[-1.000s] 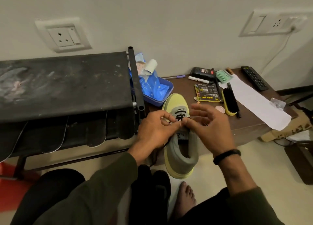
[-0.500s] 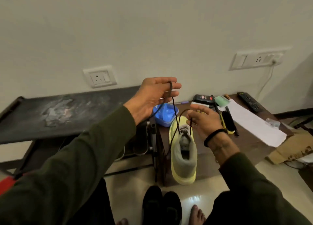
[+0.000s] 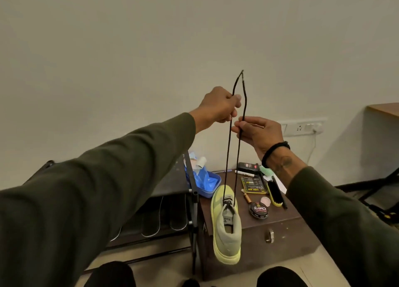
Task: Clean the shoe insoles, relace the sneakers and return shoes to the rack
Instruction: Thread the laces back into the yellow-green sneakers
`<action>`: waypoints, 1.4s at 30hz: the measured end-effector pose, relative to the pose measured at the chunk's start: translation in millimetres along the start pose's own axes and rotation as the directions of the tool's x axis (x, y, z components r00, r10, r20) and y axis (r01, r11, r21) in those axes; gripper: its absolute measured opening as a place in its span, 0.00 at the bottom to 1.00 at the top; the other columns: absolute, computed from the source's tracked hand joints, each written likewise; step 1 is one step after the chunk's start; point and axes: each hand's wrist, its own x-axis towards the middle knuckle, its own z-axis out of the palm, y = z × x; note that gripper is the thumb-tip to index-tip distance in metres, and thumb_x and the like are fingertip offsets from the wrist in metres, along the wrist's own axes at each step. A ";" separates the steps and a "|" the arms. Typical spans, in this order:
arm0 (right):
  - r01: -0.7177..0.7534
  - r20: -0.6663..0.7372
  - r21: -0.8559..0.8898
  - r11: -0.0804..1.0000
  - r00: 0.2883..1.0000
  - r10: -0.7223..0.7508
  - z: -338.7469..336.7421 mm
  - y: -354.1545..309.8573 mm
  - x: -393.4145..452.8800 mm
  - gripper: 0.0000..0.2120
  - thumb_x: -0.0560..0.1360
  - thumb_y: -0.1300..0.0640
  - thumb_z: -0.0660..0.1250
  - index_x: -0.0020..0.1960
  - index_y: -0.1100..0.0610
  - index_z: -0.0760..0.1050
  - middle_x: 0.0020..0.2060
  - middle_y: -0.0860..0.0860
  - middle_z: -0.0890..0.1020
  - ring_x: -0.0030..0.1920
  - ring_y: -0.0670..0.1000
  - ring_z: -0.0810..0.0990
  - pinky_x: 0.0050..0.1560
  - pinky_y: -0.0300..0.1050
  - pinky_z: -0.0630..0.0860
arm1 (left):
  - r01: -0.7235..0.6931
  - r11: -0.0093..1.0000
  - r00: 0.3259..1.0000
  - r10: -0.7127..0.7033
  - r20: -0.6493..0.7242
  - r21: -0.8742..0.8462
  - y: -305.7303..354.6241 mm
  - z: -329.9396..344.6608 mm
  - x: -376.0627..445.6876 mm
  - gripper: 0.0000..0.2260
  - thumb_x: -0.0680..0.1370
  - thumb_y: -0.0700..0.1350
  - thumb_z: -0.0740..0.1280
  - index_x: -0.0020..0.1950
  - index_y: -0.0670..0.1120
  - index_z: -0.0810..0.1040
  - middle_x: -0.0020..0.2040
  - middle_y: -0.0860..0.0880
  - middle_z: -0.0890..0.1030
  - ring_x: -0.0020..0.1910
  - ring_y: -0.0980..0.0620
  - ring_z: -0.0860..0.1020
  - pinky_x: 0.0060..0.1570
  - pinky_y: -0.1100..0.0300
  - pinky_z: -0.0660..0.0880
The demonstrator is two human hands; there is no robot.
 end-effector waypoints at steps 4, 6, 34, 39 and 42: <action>-0.008 0.080 0.040 0.999 0.997 0.005 4.2 -1.1 -14.6 0.14 0.76 0.59 0.73 0.60 0.62 0.81 0.50 0.57 0.87 0.52 0.57 0.86 0.60 0.57 0.80 | -0.058 0.998 0.998 0.057 0.016 0.020 9.0 17.0 -2.0 0.17 0.84 0.51 0.61 0.52 0.39 0.84 0.35 0.46 0.81 0.30 0.50 0.78 0.36 0.58 0.76; 0.005 0.105 0.023 1.000 0.994 -0.008 1.9 -3.1 -18.9 0.14 0.76 0.58 0.73 0.60 0.63 0.81 0.49 0.58 0.87 0.52 0.57 0.86 0.59 0.57 0.81 | -0.062 0.998 0.997 0.062 0.036 -0.002 11.7 21.4 -6.4 0.17 0.84 0.52 0.59 0.55 0.42 0.83 0.35 0.48 0.80 0.32 0.50 0.79 0.38 0.58 0.76; -0.292 0.339 -0.134 0.947 0.884 0.321 -57.6 120.3 -47.8 0.12 0.76 0.76 0.63 0.58 0.71 0.78 0.49 0.64 0.83 0.49 0.57 0.84 0.49 0.44 0.83 | 0.183 0.977 0.967 -0.159 0.197 -0.110 -129.4 100.0 -79.3 0.07 0.79 0.44 0.73 0.51 0.40 0.86 0.42 0.41 0.86 0.38 0.51 0.83 0.42 0.59 0.82; -0.367 0.308 0.005 0.930 0.886 0.348 -72.5 124.9 -58.9 0.13 0.74 0.64 0.71 0.56 0.69 0.80 0.51 0.64 0.83 0.47 0.53 0.84 0.46 0.41 0.83 | 0.216 0.960 0.949 -0.164 0.268 -0.178 -122.6 97.9 -76.4 0.17 0.80 0.55 0.69 0.48 0.41 0.86 0.39 0.43 0.86 0.37 0.51 0.83 0.40 0.58 0.82; -0.415 0.296 -0.009 0.910 0.868 0.399 -81.4 130.9 -66.4 0.16 0.71 0.63 0.73 0.55 0.71 0.79 0.54 0.66 0.82 0.47 0.54 0.84 0.45 0.41 0.83 | 0.143 0.990 0.989 -0.143 -0.029 0.009 -140.9 101.3 -67.3 0.17 0.83 0.54 0.64 0.44 0.47 0.85 0.40 0.48 0.86 0.40 0.53 0.82 0.44 0.57 0.79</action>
